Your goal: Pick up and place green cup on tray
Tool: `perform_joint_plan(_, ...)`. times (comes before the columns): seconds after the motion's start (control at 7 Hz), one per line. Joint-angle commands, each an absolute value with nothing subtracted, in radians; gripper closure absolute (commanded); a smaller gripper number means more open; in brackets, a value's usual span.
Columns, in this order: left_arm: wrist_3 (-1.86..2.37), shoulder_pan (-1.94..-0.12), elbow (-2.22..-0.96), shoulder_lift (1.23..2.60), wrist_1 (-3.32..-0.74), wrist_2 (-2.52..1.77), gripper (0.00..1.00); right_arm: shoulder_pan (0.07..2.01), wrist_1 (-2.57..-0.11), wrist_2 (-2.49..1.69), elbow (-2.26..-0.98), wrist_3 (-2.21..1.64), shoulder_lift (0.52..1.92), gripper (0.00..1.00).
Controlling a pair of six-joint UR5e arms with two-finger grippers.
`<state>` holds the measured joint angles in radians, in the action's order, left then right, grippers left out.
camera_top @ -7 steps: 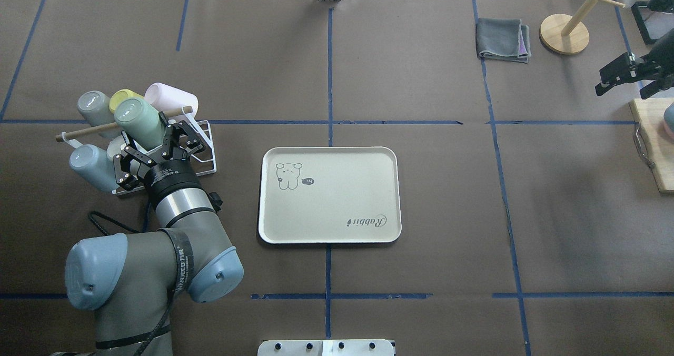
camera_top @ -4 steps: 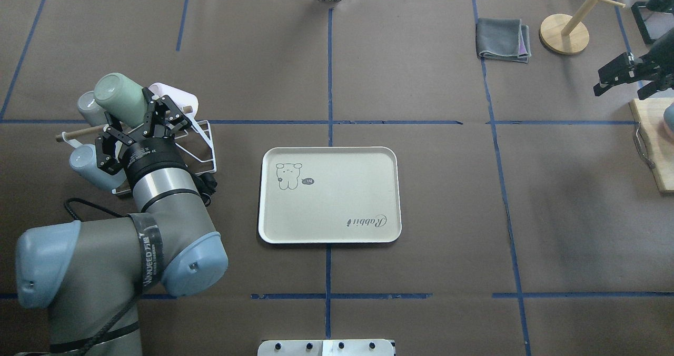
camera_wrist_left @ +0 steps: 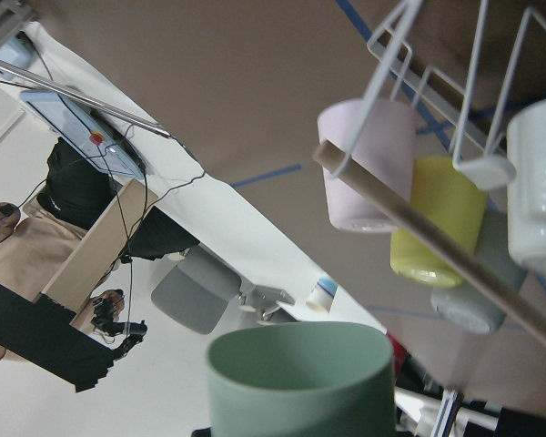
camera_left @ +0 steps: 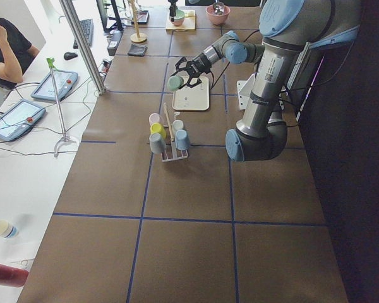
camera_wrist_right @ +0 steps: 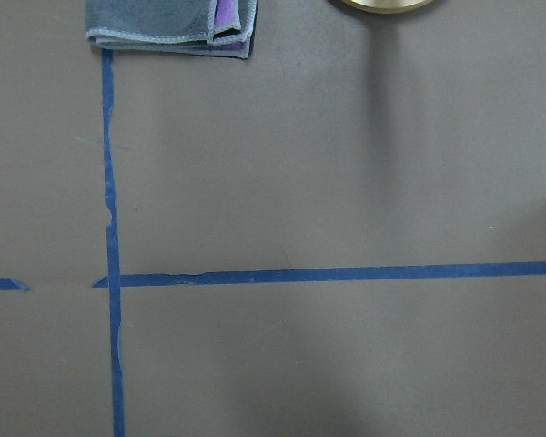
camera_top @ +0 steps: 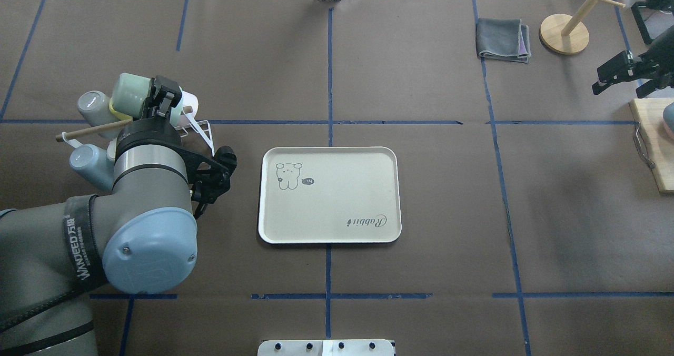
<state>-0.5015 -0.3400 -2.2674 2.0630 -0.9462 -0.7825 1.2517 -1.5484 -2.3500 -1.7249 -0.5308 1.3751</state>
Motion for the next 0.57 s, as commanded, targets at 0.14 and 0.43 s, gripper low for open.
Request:
perform_joint_plan(0.14, -0.135, -0.344, -2.263, 2.063, -1.28, -0.957, 0.7, 1.252, -1.546, -2.35, -1.727, -0.529, 1.374, 0.0)
perform_joint_plan(0.43, 0.143, -0.345, -2.237, 2.06, -1.461, -1.037, 0.74, 1.252, -1.545, -2.35, -1.727, -0.529, 1.374, 0.0)
